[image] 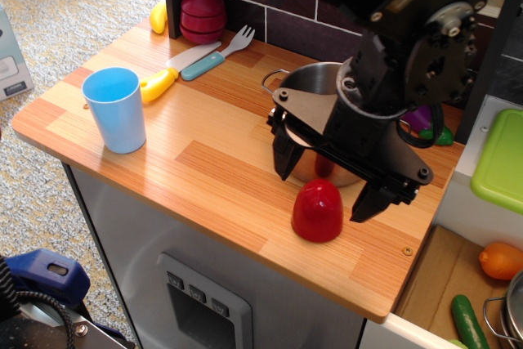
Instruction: Put sweet potato in pot
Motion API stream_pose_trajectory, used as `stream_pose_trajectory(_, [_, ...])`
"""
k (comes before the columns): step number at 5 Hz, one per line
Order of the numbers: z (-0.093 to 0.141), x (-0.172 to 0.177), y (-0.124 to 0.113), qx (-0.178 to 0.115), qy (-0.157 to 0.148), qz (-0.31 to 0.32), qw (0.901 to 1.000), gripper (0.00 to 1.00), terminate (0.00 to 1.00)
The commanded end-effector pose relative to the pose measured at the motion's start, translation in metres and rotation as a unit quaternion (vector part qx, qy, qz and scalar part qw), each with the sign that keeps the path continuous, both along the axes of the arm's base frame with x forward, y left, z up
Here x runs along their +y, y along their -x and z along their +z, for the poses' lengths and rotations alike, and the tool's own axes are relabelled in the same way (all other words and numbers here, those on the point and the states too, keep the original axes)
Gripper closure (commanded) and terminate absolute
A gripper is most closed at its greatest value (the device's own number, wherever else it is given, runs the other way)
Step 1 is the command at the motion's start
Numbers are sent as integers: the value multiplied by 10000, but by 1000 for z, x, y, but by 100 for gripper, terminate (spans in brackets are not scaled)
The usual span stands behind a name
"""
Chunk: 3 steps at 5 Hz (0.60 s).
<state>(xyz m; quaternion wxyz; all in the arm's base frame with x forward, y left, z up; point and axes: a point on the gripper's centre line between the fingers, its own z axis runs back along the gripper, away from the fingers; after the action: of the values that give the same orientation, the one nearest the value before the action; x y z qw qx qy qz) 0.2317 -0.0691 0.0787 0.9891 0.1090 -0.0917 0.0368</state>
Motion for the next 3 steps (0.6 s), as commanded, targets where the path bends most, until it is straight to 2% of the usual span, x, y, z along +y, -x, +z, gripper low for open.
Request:
stream_pose_trajectory(1, [0, 0, 0, 0, 0, 0, 10000, 0, 0])
stream_pose_trajectory(3, [-22, 5, -13, -92, 336, -7, 9994, 0, 0])
